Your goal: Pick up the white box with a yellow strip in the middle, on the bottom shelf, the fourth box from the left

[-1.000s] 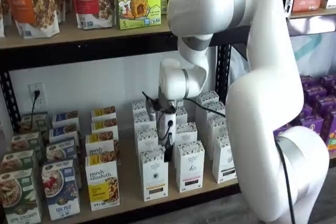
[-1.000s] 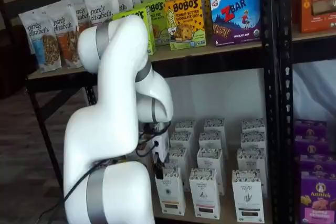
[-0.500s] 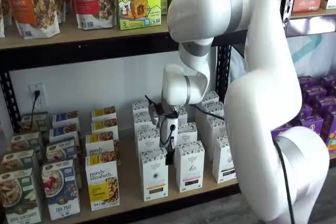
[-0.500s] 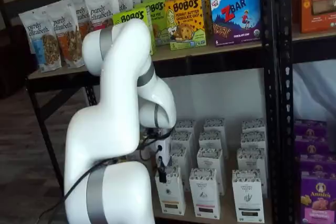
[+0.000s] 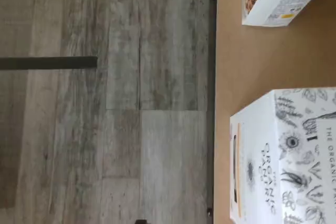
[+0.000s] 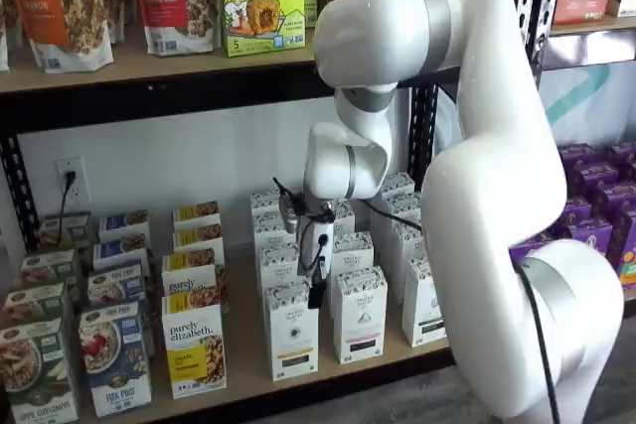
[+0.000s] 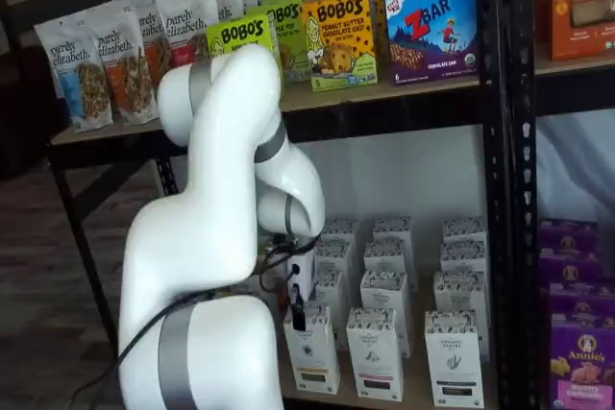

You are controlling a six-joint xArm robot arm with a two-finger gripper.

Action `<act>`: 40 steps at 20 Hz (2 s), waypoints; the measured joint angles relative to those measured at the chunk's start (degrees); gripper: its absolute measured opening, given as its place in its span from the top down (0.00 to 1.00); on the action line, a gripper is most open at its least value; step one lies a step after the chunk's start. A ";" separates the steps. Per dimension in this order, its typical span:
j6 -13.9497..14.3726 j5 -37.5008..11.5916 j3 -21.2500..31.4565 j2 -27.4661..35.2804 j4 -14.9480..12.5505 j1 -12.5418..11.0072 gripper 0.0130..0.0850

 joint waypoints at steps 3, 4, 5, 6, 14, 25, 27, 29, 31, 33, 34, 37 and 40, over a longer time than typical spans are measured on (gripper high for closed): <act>0.85 0.77 -2.06 1.48 -0.84 0.00 0.00; 1.27 1.04 -2.73 1.98 -1.28 0.01 0.00; 1.60 1.23 -3.33 2.47 -1.60 0.04 0.00; 1.86 1.45 -4.08 3.05 -1.85 0.07 0.00; 0.17 1.87 -8.95 6.80 0.37 0.17 0.00; -1.07 0.21 -13.25 10.98 2.31 0.63 0.00; -0.57 0.10 -13.96 11.59 1.80 0.66 0.00; 0.31 -0.02 -14.78 12.33 0.82 0.69 0.00; 1.38 0.00 -15.44 12.90 -0.38 0.69 0.00; 4.00 0.34 -16.59 13.88 -3.49 0.57 0.00; 4.87 0.66 -17.15 14.31 -4.59 0.49 0.00; 7.15 1.74 -18.84 15.55 -7.45 0.24 0.00; 7.81 2.78 -20.23 16.56 -8.34 0.07 0.00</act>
